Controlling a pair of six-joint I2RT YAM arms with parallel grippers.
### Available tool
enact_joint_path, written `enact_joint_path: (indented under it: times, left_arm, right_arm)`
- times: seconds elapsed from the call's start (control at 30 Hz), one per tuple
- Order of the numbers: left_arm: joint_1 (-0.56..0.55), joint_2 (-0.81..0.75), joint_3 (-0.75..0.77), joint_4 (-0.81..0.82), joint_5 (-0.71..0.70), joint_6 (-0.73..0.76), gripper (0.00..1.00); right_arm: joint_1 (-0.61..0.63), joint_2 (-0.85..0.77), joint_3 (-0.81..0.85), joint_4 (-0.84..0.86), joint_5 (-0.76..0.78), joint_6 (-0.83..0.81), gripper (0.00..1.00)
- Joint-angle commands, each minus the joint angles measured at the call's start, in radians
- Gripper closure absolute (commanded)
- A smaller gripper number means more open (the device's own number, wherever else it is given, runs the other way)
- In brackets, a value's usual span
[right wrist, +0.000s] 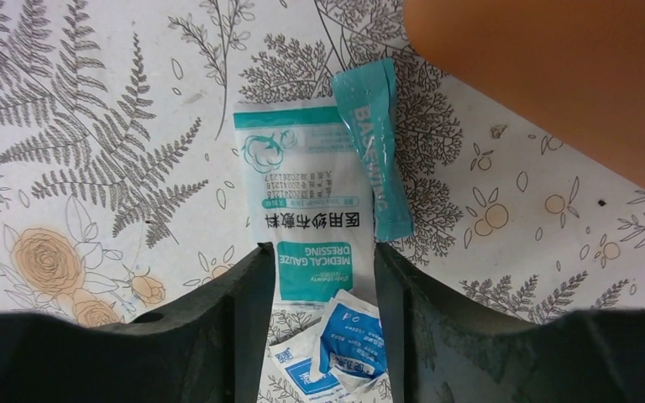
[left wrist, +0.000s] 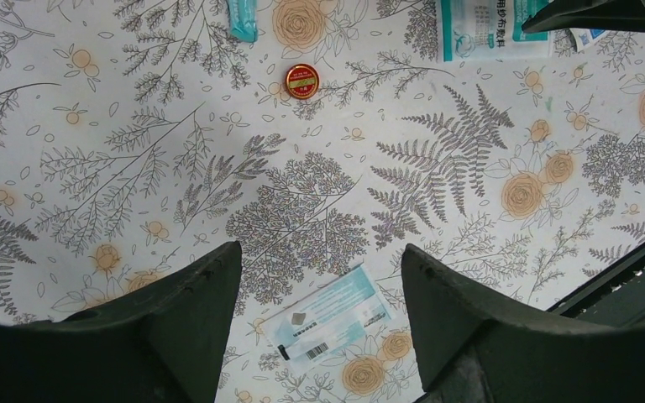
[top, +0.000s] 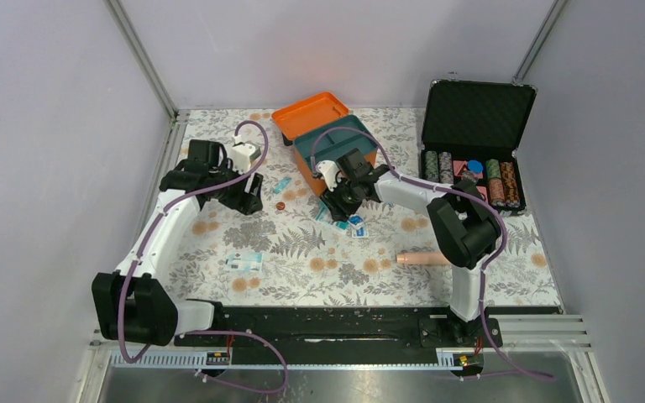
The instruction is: Organize the medicine kit
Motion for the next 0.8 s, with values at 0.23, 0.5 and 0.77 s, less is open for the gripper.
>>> enact_joint_path:
  times: [0.23,0.5,0.77]
  left_arm:
    - [0.015,0.022,0.060,0.057,-0.054,0.050,0.31]
    - [0.016,0.033,0.051,0.083,-0.021,-0.011,0.30]
    - [0.021,0.054,0.027,0.138,0.040,-0.170,0.30]
  right_arm:
    - [0.020,0.041,-0.065,0.017,0.077,0.045,0.59]
    - [0.028,0.041,-0.078,0.030,0.086,0.006,0.74]
    - [0.032,0.015,-0.084,0.039,0.121,0.018,0.61]
